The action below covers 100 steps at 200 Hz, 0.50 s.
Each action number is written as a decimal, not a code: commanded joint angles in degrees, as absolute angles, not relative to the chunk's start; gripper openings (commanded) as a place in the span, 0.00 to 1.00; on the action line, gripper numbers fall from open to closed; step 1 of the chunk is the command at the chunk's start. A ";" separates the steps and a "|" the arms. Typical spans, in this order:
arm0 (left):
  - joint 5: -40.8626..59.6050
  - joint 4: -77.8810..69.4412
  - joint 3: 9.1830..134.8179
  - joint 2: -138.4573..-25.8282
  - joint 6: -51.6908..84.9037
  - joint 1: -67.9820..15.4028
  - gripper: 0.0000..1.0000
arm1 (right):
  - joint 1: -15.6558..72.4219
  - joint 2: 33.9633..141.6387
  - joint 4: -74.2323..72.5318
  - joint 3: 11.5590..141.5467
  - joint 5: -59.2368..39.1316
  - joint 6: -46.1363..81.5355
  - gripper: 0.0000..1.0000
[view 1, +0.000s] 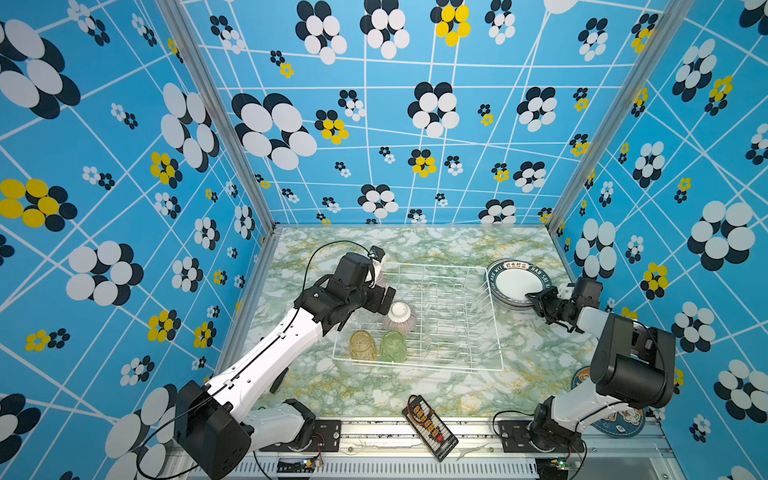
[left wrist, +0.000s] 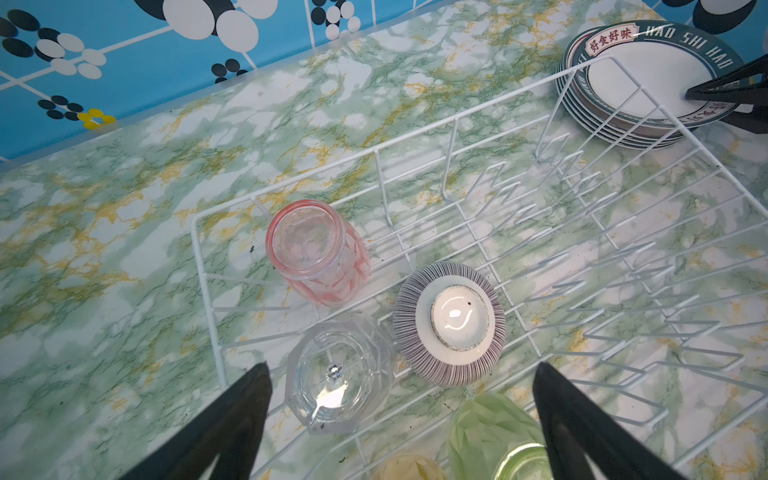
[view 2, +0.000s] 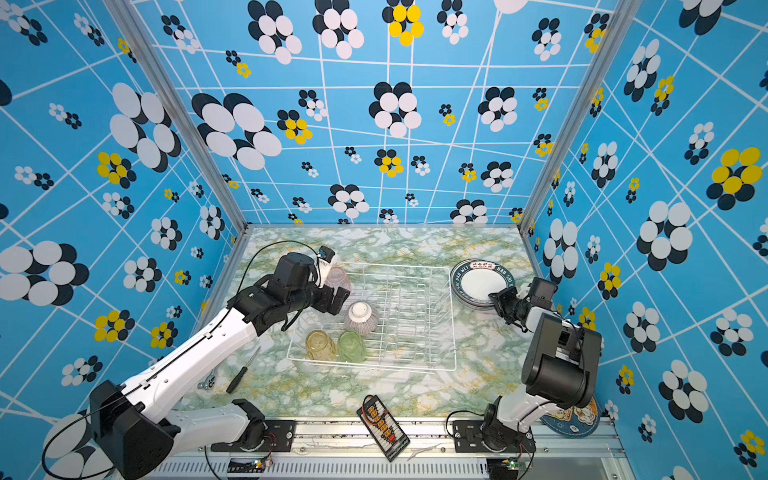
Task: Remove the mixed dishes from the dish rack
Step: 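Lower the green-rimmed plate onto the printed-plate stack with the right gripper, then open the right gripper and raise it off the stack while left moves over glasses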
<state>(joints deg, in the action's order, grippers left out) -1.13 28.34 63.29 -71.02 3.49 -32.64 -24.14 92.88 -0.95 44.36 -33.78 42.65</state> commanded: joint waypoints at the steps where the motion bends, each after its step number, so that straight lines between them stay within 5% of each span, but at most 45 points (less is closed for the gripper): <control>1: -1.32 29.46 64.23 -69.79 2.73 -32.31 0.99 | -23.62 90.73 7.91 47.40 -30.75 36.13 0.28; 100: -4.63 30.98 64.16 -70.57 2.36 -31.64 0.99 | -22.37 86.90 17.17 49.73 -24.07 30.16 0.50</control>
